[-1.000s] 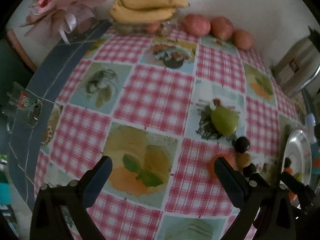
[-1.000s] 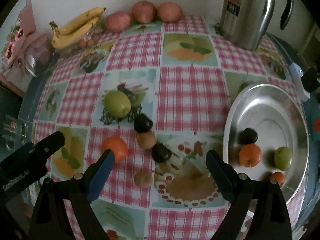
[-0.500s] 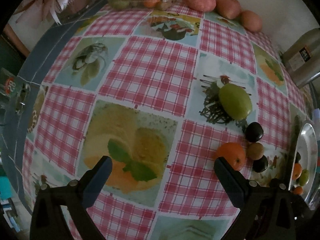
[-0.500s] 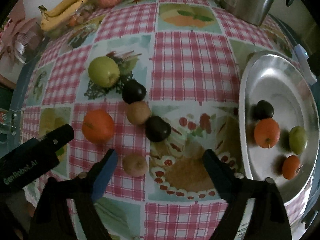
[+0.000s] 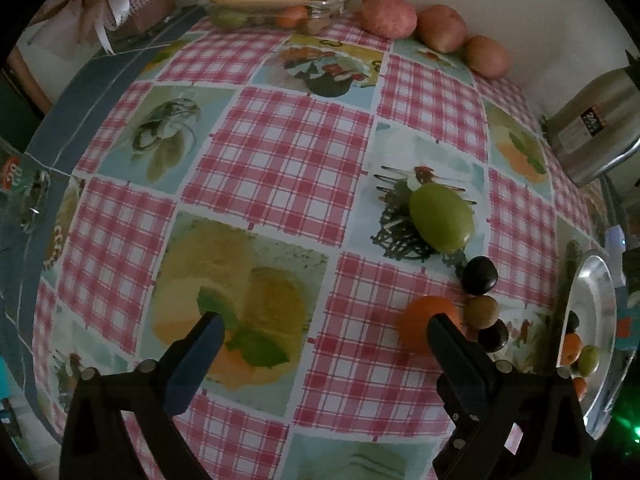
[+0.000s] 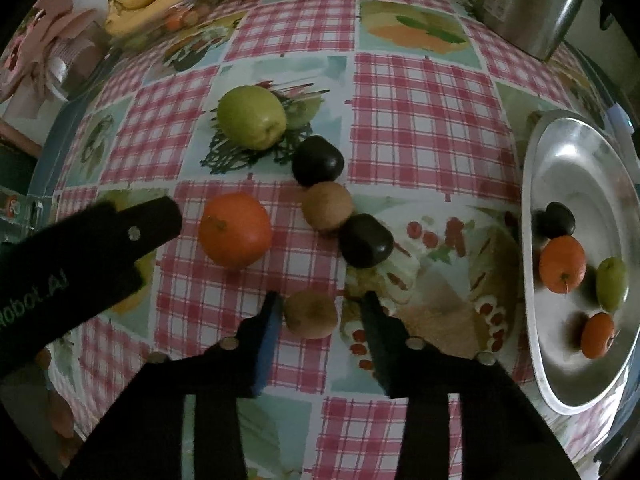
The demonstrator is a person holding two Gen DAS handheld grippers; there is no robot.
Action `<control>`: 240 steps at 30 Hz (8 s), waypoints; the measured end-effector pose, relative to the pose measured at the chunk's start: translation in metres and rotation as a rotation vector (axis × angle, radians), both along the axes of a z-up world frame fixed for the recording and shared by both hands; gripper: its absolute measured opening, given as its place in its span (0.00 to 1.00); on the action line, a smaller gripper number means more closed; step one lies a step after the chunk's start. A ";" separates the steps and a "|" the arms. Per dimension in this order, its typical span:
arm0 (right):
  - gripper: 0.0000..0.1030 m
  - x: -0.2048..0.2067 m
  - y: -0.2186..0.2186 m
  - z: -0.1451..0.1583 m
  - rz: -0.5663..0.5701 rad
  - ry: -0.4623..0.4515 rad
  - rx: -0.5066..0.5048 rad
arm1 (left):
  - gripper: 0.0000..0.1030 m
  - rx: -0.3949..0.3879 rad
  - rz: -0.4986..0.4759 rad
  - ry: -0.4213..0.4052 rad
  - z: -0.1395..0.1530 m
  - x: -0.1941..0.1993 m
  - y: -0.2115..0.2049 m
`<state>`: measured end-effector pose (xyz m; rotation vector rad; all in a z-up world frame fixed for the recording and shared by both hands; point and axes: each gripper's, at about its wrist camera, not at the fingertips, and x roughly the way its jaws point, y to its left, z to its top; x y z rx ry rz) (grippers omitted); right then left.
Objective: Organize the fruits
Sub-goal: 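Grasp an orange with the left tool while the right tool grasps a brown kiwi, then carry the orange and kiwi over the steel plate with both tools, then open the right tool to drop the kiwi while the left tool releases the orange onto the plate, then withdraw both open tools from the plate back toward the fruit row, then reach the right tool to a dark plum and close on it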
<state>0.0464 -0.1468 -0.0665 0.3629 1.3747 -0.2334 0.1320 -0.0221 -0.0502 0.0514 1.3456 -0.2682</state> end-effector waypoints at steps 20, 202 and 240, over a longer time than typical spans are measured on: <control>0.27 -0.009 -0.048 0.030 -0.140 -0.091 0.042 | 0.74 -0.096 -0.084 0.048 -0.005 -0.013 -0.035; 0.99 -0.044 -0.104 0.071 -0.163 -0.161 -0.085 | 1.00 0.156 -0.085 -0.272 0.074 -0.033 -0.026; 0.99 -0.002 -0.056 0.024 -0.080 -0.069 -0.018 | 1.00 0.167 -0.008 -0.110 0.014 -0.006 0.008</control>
